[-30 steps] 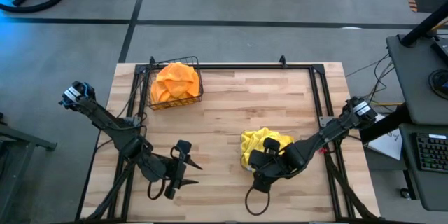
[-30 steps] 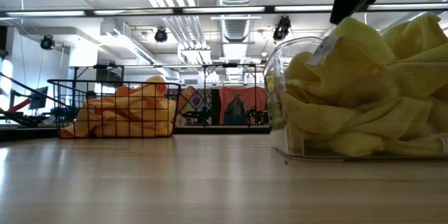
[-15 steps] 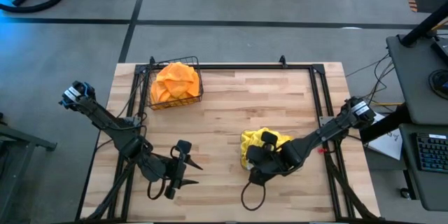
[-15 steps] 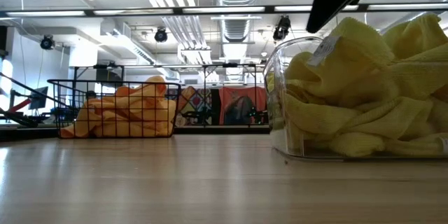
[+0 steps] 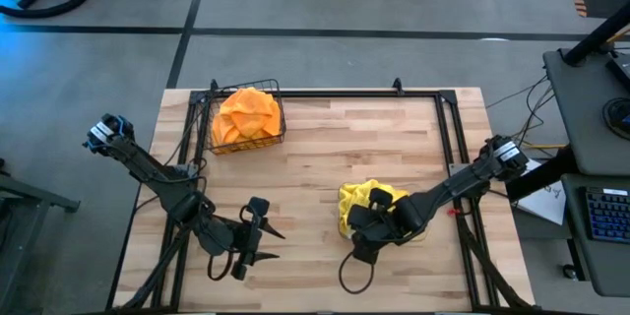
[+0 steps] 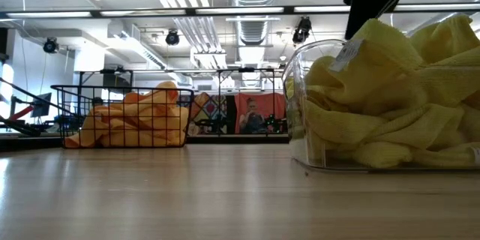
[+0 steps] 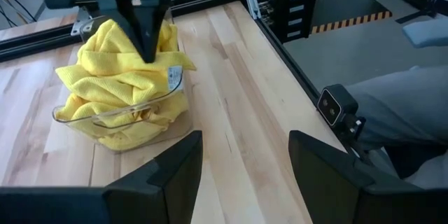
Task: Sort microfiber towel by color & place in baskets
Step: Put the yellow towel into the transparent bin
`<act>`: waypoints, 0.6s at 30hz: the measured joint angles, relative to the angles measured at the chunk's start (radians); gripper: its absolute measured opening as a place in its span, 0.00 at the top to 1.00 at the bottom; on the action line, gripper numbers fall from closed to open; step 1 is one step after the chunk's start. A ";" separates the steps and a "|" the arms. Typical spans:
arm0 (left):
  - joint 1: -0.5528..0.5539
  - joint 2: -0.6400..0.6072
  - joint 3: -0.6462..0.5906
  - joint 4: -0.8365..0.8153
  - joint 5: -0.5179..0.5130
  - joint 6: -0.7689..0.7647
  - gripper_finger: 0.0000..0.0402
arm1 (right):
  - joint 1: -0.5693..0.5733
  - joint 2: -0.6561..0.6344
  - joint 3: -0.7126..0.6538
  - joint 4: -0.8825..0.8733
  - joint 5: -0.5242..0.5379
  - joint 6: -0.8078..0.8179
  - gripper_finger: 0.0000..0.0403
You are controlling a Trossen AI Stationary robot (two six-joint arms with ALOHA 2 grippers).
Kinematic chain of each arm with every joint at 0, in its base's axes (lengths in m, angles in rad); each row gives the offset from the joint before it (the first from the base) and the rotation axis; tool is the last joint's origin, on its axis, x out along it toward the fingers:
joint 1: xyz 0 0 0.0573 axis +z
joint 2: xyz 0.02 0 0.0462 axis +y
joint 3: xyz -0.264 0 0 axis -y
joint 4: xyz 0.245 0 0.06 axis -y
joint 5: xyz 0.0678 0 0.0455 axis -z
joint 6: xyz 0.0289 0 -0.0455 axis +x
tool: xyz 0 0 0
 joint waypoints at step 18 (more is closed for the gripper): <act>0.000 0.000 0.000 0.000 0.000 0.000 0.51 | -0.017 -0.040 0.029 -0.095 0.052 -0.015 0.98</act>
